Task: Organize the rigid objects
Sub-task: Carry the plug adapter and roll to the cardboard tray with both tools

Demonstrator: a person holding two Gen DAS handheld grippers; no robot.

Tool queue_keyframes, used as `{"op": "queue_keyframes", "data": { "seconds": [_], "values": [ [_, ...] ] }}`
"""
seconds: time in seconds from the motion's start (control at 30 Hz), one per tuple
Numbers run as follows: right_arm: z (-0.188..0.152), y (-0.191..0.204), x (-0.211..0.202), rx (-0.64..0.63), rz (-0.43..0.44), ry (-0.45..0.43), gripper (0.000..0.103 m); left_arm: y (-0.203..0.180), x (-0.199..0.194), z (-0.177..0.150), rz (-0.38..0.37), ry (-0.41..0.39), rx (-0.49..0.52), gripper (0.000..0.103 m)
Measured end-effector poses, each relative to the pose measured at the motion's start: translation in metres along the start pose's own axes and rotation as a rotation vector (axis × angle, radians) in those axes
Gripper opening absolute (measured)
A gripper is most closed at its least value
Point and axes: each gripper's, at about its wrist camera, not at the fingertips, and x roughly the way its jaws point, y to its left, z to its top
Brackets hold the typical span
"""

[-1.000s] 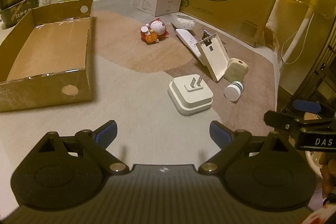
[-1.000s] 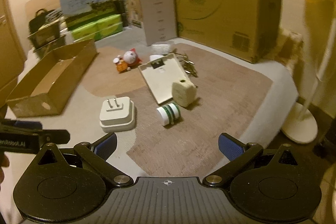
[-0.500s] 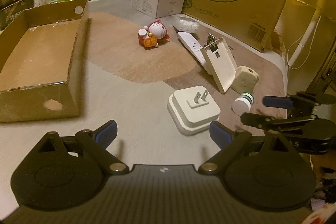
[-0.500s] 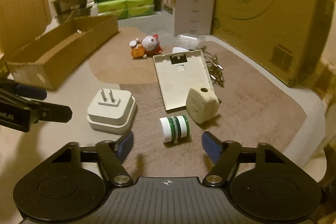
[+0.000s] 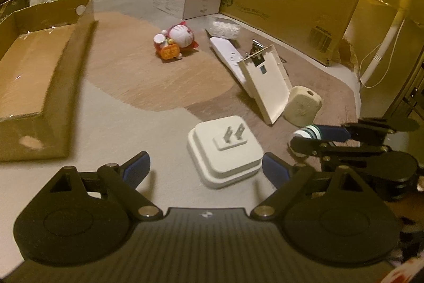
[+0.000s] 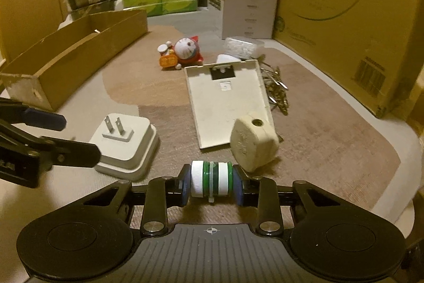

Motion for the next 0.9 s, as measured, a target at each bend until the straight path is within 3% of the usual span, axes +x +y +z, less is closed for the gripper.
{"op": "queue_keyframes", "data": {
  "seconds": [0.4,0.7,0.9],
  "values": [
    [-0.014,-0.018,-0.018,0.113,-0.063,-0.013,0.032,-0.025,0.037,0.010,0.072,0.014,0.013,0.087],
    [-0.015,-0.016,-0.017,0.133,-0.061,-0.021,0.032,-0.012,0.035,0.004,0.097,0.033,0.077,0.080],
    [-0.016,-0.016,-0.016,0.145,-0.060,-0.020,0.032,-0.016,0.038,0.006,0.090,0.023,0.118,0.064]
  ]
}}
